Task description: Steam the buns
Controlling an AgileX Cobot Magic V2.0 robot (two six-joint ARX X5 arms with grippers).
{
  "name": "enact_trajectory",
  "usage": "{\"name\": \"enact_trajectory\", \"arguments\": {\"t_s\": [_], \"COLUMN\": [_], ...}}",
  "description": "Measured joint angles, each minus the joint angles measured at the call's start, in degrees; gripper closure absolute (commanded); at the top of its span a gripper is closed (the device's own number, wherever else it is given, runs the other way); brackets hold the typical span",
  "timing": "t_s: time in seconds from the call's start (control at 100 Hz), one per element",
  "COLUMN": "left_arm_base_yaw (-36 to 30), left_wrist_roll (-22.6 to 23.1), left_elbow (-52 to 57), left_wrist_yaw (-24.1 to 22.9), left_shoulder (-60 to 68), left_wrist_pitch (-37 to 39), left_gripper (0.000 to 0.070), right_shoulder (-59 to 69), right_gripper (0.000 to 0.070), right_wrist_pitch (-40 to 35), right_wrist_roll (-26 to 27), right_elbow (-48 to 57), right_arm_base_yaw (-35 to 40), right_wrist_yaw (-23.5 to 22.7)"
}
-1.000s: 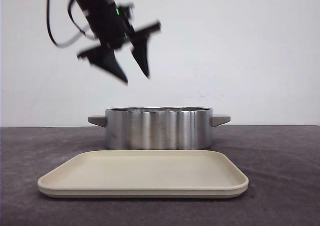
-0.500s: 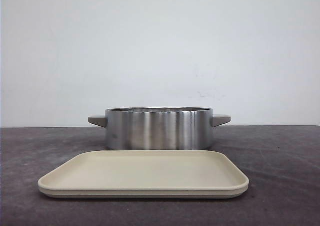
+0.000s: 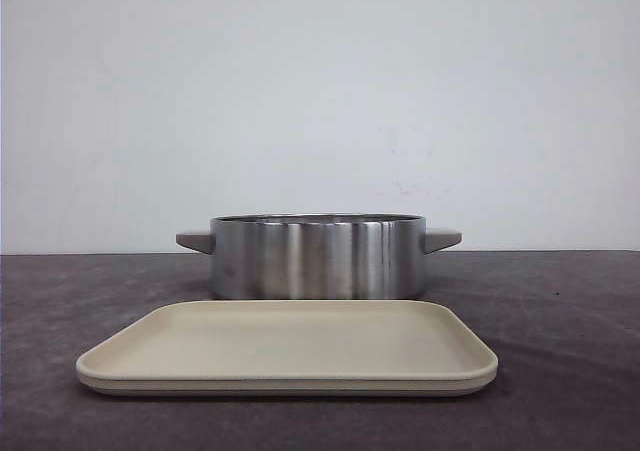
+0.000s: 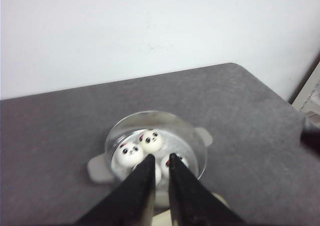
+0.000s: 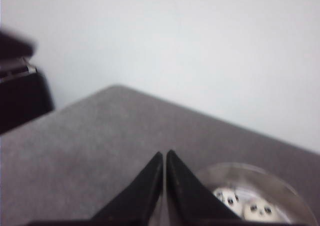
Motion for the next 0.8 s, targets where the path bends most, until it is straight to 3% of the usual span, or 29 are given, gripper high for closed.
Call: {"name": "enact_trajectory", "arguments": {"t_s": [0.39,0.8], "left_arm_base_yaw": [0.02,0.02], "left_wrist_roll": [0.0,0.0], "left_elbow": [-23.52,-24.39], "left_wrist_yaw": [-1.64,-1.77], "left_shoulder": [-16.63,-17.77], "left_wrist_pitch": [5.16,1.14], "left_gripper": [0.07,0.07], "right_shoulder": [0.0,0.0], "right_gripper": [0.0695,0.0695], "right_wrist_pitch": [2.89,2.69], "right_wrist_roll": [-4.02,-4.17], "right_elbow": [0.0,0.0], "right_arm_base_yaw": [0.0,0.0], "right_wrist_yaw": [-0.33,-0.33]}}
